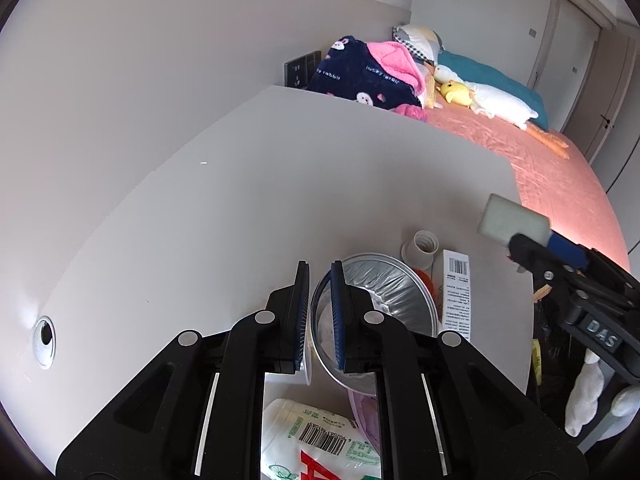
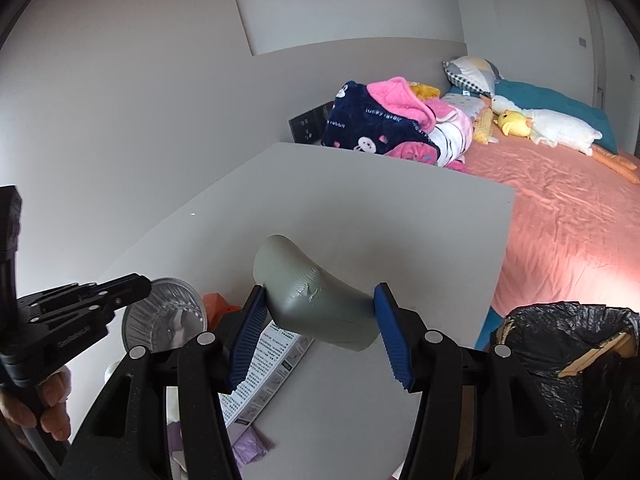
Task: Collect trash
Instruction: 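Carry the foil tray and grey-green object to the bin and release both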
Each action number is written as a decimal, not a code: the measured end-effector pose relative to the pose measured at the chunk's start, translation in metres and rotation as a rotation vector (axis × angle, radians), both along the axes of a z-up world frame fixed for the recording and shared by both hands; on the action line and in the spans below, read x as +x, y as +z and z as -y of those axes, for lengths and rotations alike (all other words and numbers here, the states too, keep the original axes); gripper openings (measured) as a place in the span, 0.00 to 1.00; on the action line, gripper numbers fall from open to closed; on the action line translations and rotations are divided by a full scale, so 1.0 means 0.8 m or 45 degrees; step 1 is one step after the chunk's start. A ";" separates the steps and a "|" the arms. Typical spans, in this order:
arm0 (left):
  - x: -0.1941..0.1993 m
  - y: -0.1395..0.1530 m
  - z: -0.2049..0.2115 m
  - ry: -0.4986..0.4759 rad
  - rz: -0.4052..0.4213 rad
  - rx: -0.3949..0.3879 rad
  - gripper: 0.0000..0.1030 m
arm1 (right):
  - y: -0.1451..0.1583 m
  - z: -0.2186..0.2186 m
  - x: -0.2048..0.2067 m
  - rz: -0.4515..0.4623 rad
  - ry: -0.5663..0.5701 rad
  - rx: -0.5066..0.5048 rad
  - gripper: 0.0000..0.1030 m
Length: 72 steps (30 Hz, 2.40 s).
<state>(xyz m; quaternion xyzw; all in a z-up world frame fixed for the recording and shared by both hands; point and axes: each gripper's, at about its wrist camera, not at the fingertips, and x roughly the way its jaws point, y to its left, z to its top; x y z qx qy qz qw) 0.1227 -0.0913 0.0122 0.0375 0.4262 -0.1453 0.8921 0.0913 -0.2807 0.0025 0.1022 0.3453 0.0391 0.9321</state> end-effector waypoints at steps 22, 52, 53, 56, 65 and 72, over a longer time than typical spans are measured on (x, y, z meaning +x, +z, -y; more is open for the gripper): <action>-0.001 0.008 -0.006 -0.017 0.043 -0.020 0.05 | 0.020 0.012 -0.026 0.052 -0.054 0.009 0.55; -0.062 0.038 0.133 -0.335 0.090 -0.109 0.05 | 0.048 0.099 -0.132 0.129 -0.266 -0.010 0.55; -0.065 0.037 0.138 -0.346 0.087 -0.111 0.05 | 0.048 0.102 -0.136 0.129 -0.275 -0.013 0.55; -0.074 0.035 0.153 -0.378 0.077 -0.118 0.05 | 0.048 0.111 -0.145 0.130 -0.298 -0.017 0.55; -0.093 0.029 0.199 -0.481 0.053 -0.117 0.05 | 0.045 0.146 -0.172 0.125 -0.385 -0.020 0.55; -0.104 0.026 0.228 -0.550 0.032 -0.117 0.05 | 0.038 0.172 -0.191 0.111 -0.451 -0.017 0.55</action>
